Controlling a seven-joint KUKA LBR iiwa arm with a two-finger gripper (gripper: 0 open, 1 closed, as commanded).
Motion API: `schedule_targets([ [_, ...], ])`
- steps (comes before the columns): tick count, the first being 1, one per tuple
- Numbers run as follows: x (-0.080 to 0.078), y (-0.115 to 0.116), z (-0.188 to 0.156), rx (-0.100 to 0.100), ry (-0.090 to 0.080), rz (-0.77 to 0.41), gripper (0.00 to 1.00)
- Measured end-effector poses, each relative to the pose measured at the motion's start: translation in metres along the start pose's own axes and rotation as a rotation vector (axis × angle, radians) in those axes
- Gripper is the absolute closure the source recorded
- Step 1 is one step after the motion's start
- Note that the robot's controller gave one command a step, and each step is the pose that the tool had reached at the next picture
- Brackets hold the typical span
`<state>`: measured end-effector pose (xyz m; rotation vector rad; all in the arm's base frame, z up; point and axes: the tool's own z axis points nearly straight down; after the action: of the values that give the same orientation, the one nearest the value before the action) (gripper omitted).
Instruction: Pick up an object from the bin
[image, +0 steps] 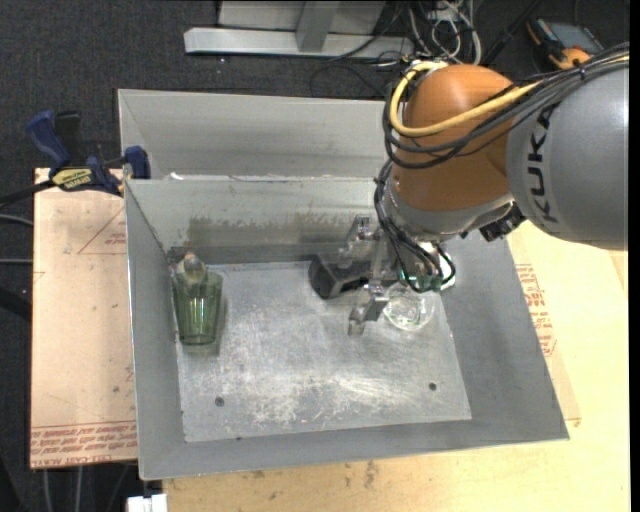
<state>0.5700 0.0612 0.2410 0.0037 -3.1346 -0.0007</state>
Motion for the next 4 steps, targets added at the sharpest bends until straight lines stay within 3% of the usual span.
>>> schedule_targets([
  [1, -0.001, -0.001, -0.005, -0.001, -0.008, 0.003, 1.0],
  [2, -0.001, -0.001, -0.005, -0.001, -0.008, 0.003, 1.0],
  [4, -0.009, 0.009, 0.052, 0.0, -0.005, 0.029, 1.0],
])
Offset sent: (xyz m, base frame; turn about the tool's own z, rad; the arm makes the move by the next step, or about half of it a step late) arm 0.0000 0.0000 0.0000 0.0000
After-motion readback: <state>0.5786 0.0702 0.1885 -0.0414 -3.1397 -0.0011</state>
